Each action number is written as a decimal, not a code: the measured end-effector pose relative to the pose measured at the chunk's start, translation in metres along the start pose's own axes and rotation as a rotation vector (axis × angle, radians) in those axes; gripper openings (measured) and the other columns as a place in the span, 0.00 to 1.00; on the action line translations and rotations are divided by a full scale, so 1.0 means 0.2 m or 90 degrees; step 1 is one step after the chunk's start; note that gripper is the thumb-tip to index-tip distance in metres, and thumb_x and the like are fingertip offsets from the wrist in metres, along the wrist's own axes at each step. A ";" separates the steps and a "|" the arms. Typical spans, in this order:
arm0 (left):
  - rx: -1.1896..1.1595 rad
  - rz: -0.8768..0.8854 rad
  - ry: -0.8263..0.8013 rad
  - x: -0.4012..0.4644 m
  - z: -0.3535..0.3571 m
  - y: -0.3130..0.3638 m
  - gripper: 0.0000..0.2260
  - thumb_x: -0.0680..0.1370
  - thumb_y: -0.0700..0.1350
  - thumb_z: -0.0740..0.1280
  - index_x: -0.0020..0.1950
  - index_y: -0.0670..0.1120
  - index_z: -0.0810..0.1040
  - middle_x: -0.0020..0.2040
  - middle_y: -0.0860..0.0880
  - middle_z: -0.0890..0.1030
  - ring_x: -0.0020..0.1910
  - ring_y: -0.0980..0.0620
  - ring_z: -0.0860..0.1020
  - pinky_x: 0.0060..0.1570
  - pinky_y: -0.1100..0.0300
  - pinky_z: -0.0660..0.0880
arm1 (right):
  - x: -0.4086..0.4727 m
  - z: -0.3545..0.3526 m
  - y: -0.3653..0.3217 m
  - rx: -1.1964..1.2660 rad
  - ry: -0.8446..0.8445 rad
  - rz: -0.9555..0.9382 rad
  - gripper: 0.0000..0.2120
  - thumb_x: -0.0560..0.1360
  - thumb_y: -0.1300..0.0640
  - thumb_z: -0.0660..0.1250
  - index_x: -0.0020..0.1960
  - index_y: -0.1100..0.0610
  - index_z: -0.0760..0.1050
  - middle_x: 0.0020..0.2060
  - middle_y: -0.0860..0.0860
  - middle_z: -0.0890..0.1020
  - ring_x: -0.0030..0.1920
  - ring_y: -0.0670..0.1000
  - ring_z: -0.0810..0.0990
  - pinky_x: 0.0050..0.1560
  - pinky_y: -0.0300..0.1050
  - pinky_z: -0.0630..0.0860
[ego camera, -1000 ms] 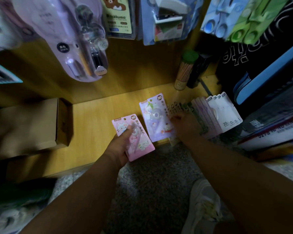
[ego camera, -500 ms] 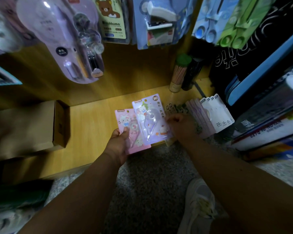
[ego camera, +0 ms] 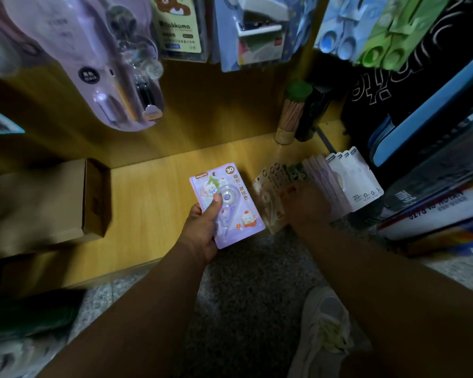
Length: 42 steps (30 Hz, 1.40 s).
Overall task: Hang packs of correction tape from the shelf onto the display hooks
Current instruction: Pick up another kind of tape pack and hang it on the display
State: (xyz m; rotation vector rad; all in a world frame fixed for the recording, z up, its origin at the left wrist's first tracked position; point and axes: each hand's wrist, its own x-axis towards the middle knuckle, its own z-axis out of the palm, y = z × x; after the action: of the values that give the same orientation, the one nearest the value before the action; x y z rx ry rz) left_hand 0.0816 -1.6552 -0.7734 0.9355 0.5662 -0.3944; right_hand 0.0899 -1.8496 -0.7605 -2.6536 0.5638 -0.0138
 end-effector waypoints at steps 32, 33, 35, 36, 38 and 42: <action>-0.053 -0.012 -0.120 -0.06 -0.01 0.07 0.27 0.75 0.61 0.61 0.68 0.47 0.75 0.63 0.42 0.80 0.62 0.41 0.78 0.61 0.42 0.74 | -0.14 -0.02 -0.24 0.475 -0.135 0.025 0.21 0.75 0.58 0.69 0.24 0.51 0.69 0.20 0.45 0.72 0.28 0.43 0.71 0.34 0.37 0.67; -0.047 -0.006 -0.128 -0.07 0.00 0.07 0.28 0.74 0.58 0.65 0.69 0.45 0.74 0.64 0.40 0.79 0.63 0.40 0.78 0.61 0.41 0.74 | -0.14 -0.02 -0.24 0.468 -0.131 0.013 0.21 0.75 0.58 0.69 0.25 0.50 0.69 0.23 0.46 0.72 0.29 0.43 0.71 0.35 0.38 0.67; -0.021 0.004 -0.124 -0.07 0.00 0.06 0.28 0.71 0.52 0.71 0.69 0.43 0.74 0.63 0.38 0.79 0.62 0.38 0.78 0.60 0.39 0.75 | -0.15 -0.03 -0.24 0.461 -0.122 -0.005 0.21 0.74 0.58 0.70 0.24 0.50 0.69 0.24 0.46 0.72 0.29 0.44 0.72 0.36 0.39 0.68; -0.009 0.006 -0.109 -0.07 0.00 0.06 0.28 0.69 0.49 0.73 0.68 0.42 0.75 0.62 0.38 0.80 0.61 0.38 0.78 0.58 0.39 0.76 | -0.14 -0.02 -0.23 0.457 -0.116 -0.010 0.22 0.74 0.57 0.70 0.24 0.50 0.69 0.24 0.47 0.71 0.29 0.43 0.71 0.36 0.39 0.68; -0.002 0.000 -0.087 -0.05 0.00 0.05 0.29 0.68 0.47 0.74 0.67 0.42 0.76 0.61 0.38 0.81 0.60 0.38 0.79 0.56 0.41 0.78 | -0.13 -0.01 -0.21 0.434 -0.088 -0.020 0.22 0.75 0.54 0.69 0.24 0.51 0.68 0.23 0.47 0.71 0.27 0.42 0.70 0.34 0.39 0.66; -0.017 -0.011 -0.074 -0.02 -0.02 0.03 0.30 0.68 0.47 0.73 0.69 0.43 0.74 0.62 0.40 0.80 0.61 0.39 0.79 0.54 0.42 0.79 | -0.05 -0.03 -0.12 0.269 -0.014 0.029 0.11 0.76 0.48 0.65 0.44 0.55 0.81 0.39 0.50 0.80 0.42 0.49 0.79 0.45 0.41 0.71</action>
State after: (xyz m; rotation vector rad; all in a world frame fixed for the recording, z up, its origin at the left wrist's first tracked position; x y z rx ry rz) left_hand 0.0807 -1.6475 -0.7689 0.8769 0.4729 -0.4528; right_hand 0.0897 -1.8280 -0.7445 -2.2275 0.5448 -0.0820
